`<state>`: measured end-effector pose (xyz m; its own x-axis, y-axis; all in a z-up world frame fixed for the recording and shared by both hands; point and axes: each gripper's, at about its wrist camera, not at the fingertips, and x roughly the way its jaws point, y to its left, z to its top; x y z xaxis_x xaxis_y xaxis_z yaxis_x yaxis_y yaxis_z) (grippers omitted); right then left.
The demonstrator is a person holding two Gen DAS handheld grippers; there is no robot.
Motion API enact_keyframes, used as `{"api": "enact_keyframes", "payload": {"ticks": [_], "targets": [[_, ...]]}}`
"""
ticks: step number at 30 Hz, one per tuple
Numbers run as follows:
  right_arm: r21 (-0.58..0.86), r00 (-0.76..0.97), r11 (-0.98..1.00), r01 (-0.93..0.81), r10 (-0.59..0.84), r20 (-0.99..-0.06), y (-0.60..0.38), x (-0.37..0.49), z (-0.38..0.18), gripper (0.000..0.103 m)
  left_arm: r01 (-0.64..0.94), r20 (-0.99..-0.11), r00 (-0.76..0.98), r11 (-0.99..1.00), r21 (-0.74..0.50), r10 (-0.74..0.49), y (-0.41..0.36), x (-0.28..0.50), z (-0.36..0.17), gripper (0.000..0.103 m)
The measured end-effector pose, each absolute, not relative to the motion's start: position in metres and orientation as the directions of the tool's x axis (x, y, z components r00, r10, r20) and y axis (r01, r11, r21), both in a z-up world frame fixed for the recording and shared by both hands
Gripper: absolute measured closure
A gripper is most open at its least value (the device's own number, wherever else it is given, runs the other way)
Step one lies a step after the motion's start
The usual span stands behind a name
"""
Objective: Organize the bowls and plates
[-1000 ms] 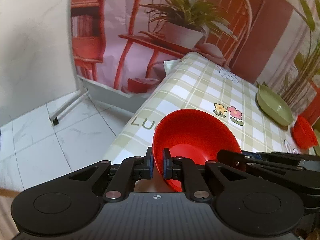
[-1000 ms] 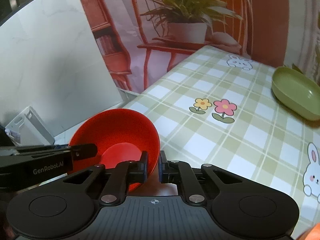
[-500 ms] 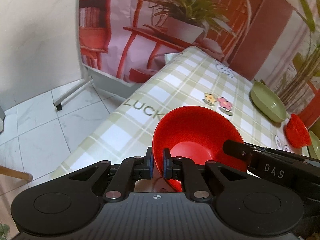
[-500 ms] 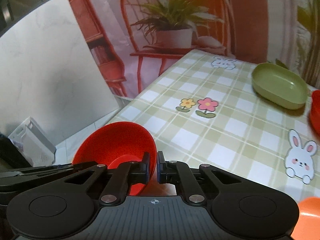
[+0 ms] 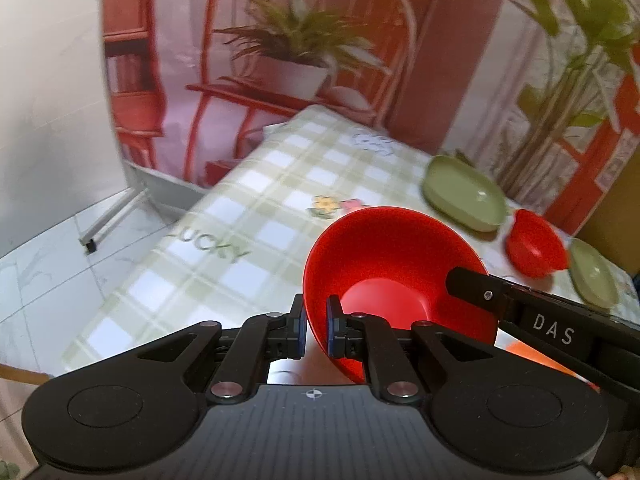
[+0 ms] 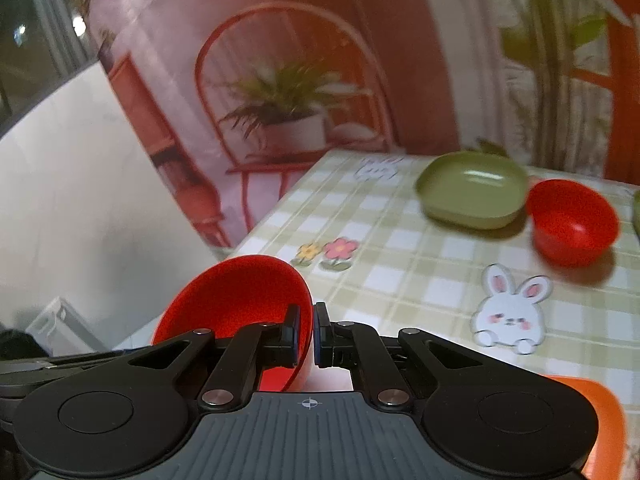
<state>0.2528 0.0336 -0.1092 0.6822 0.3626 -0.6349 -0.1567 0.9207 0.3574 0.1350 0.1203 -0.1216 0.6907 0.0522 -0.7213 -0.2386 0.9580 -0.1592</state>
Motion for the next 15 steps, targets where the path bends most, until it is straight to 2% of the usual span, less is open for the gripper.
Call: {"api": "enact_keyframes", "payload": {"ticks": [15], "targets": [[0.417, 0.785, 0.909, -0.019, 0.272, -0.557, -0.101, 0.207, -0.097, 0.097, -0.056, -0.7, 0.712, 0.99, -0.127, -0.049, 0.007, 0.146, -0.11, 0.091]]}}
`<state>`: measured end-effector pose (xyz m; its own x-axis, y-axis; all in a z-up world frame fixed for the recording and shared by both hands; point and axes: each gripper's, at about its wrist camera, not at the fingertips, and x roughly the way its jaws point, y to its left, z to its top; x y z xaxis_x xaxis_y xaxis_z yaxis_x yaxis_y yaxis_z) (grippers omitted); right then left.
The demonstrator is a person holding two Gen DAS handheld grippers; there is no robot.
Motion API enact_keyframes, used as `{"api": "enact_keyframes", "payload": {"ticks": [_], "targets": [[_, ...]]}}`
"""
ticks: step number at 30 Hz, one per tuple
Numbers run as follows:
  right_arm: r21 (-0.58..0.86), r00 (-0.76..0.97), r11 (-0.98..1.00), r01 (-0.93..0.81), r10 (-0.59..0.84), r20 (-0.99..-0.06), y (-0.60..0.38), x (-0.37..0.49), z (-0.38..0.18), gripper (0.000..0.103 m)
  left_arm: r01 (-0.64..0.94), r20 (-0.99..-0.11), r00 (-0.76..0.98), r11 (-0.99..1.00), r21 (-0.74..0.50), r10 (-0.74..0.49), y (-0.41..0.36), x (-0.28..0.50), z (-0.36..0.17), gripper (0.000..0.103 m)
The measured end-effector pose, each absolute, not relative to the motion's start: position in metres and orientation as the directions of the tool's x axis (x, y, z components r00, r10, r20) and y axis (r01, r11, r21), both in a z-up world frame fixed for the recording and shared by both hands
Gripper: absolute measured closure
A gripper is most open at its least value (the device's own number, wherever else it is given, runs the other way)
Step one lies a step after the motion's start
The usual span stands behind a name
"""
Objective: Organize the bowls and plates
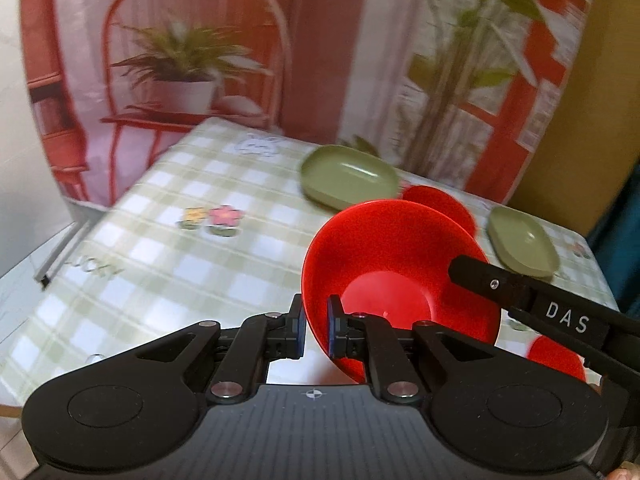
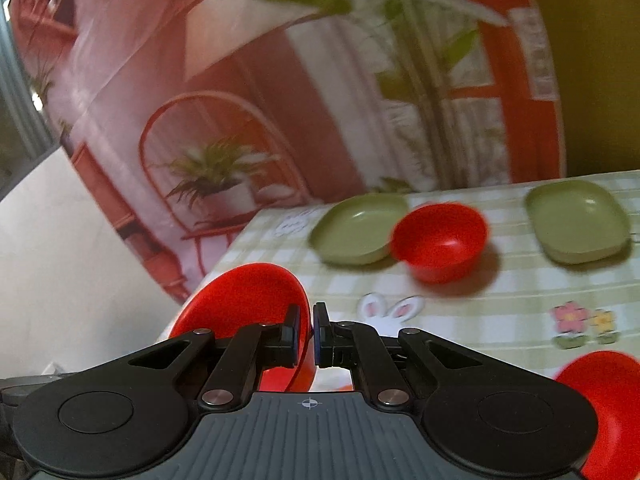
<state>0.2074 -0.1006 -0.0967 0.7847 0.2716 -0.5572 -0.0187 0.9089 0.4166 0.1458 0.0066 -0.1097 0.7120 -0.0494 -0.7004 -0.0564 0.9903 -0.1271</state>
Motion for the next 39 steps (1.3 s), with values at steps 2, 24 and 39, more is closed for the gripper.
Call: {"api": "enact_keyframes", "payload": {"ticks": [2, 24, 39], "targets": [[0.412, 0.791, 0.911, 0.001, 0.251, -0.558, -0.116, 0.201, -0.098, 0.097, -0.032, -0.704, 0.708, 0.992, -0.119, -0.062, -0.01, 0.149, -0.111, 0.091], [0.405, 0.794, 0.879, 0.25, 0.053, -0.605, -0.24, 0.15, -0.123, 0.097, 0.227, -0.739, 0.633, 0.968, -0.107, -0.23, -0.136, 0.171, -0.137, 0.091], [0.398, 0.766, 0.858, 0.324, 0.009, -0.643, -0.268, 0.123, -0.136, 0.096, 0.32, -0.764, 0.576, 0.94, -0.115, -0.29, -0.166, 0.157, -0.154, 0.089]]}}
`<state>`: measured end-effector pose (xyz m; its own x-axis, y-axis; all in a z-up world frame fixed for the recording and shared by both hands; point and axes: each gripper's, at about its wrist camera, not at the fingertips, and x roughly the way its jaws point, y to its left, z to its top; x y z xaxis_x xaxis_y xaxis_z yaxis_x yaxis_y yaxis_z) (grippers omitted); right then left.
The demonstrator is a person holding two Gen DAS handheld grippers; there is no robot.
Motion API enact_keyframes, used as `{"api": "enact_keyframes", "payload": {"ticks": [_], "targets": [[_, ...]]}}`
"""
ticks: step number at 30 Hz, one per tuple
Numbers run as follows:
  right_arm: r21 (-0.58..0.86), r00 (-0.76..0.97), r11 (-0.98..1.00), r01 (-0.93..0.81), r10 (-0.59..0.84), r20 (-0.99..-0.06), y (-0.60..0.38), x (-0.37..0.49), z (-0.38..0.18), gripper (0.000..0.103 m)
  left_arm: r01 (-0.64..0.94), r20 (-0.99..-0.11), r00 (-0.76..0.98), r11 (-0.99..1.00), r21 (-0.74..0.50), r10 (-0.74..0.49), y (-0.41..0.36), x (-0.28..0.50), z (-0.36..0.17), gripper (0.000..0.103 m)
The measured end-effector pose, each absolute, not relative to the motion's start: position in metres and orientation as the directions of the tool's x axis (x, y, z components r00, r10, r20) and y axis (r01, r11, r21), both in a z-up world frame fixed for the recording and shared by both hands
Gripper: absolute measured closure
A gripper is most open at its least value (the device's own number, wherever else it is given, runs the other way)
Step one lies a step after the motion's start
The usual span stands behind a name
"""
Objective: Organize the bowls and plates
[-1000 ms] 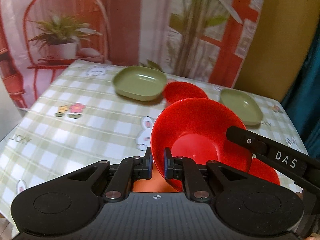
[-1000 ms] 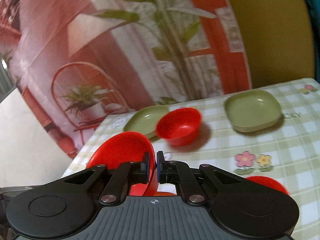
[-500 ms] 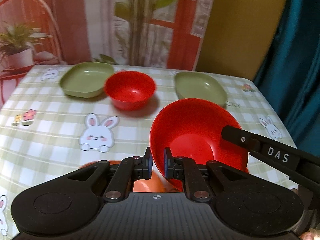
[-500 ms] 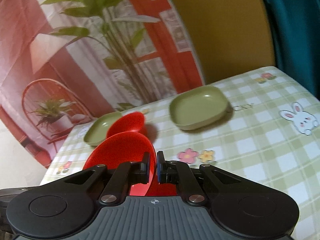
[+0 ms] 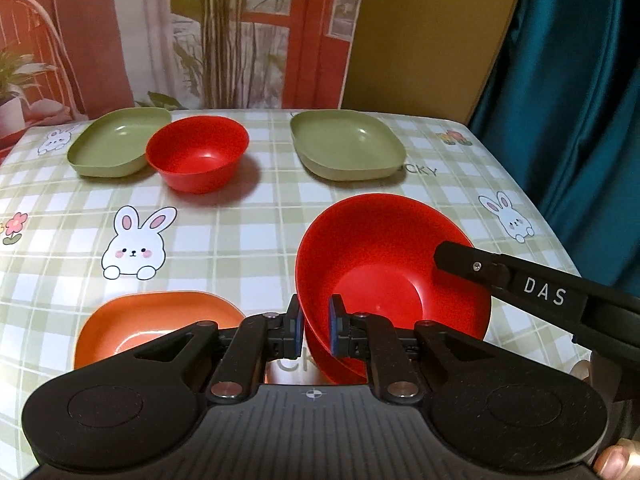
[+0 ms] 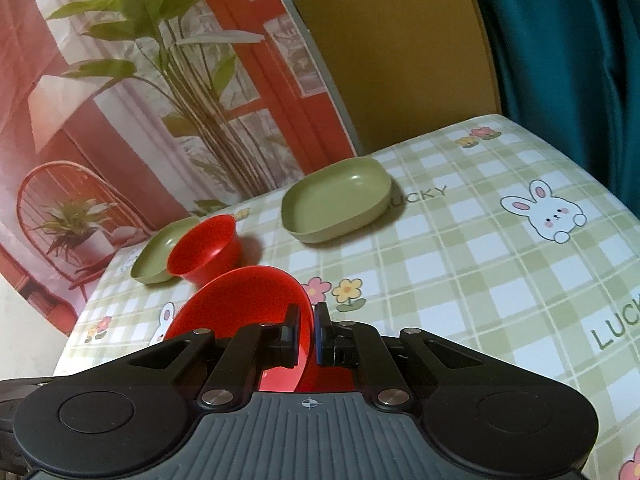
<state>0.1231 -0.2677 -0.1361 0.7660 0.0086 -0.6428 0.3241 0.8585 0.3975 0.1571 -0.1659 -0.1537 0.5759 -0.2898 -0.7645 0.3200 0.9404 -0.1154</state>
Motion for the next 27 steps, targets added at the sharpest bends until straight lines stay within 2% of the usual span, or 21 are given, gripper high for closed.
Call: {"api": "enact_keyframes", "payload": {"ticks": [27], "targets": [[0.397, 0.739, 0.848, 0.35, 0.01, -0.674, -0.277, 0.115, -0.154, 0.096, 0.364, -0.781, 0.56, 0.929, -0.069, -0.277, -0.176, 0.144, -0.166, 0.088]]}}
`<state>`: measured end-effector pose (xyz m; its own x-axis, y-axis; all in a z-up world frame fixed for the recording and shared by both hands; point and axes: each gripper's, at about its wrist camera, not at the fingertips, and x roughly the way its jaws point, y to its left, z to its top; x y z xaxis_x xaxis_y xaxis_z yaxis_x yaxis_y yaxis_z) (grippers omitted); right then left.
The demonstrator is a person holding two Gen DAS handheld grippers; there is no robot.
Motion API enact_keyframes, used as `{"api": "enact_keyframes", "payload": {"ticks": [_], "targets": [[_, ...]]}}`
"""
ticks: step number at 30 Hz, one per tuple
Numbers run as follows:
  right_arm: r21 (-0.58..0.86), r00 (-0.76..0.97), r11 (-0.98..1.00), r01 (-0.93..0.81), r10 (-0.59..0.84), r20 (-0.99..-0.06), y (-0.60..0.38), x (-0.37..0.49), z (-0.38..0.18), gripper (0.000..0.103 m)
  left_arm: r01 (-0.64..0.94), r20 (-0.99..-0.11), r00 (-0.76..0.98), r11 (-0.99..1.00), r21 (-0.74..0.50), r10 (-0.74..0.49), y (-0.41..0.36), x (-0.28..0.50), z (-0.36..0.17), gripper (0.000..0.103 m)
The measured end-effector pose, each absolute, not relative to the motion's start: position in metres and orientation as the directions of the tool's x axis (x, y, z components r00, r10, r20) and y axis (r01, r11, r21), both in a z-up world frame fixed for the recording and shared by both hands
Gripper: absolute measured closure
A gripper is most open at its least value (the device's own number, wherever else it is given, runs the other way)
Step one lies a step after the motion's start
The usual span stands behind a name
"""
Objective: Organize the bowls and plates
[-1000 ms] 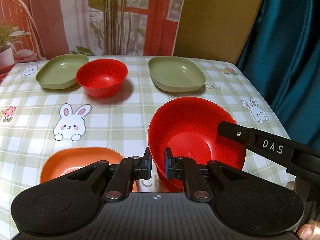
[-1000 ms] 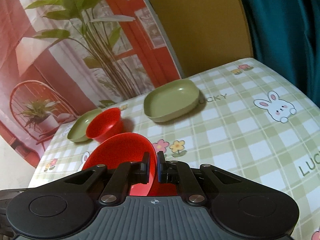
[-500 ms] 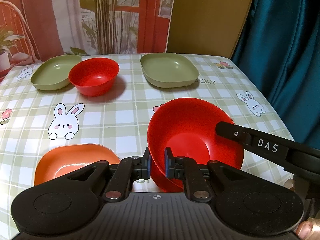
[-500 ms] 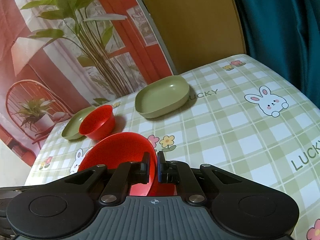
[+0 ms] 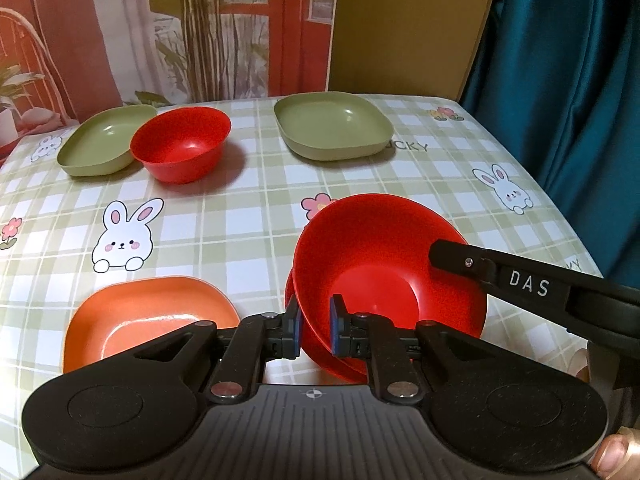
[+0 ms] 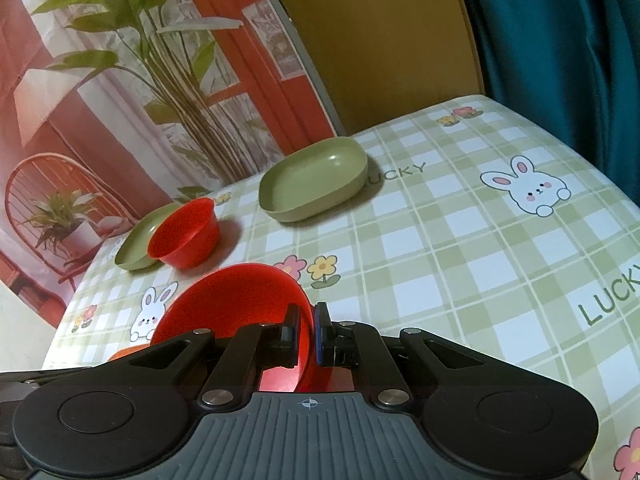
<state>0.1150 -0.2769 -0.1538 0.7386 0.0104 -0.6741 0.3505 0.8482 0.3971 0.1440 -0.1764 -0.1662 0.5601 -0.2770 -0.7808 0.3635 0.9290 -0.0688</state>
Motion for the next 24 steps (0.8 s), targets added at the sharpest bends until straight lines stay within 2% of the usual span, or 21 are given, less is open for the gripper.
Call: {"api": "enact_keyframes", "payload": {"ticks": [15, 24], "targets": [[0.413, 0.736, 0.838, 0.355, 0.022, -0.677, -0.2794, 0.1134, -0.1604, 0.095, 0.362, -0.782, 0.562, 0.93, -0.059, -0.269, -0.1769, 0.141, -0.1715, 0.088], [0.407, 0.733, 0.837, 0.366, 0.011, -0.681, -0.2814, 0.1125, -0.1631, 0.093, 0.362, -0.778, 0.566, 0.93, -0.062, -0.272, -0.1785, 0.1405, -0.1721, 0.084]]}}
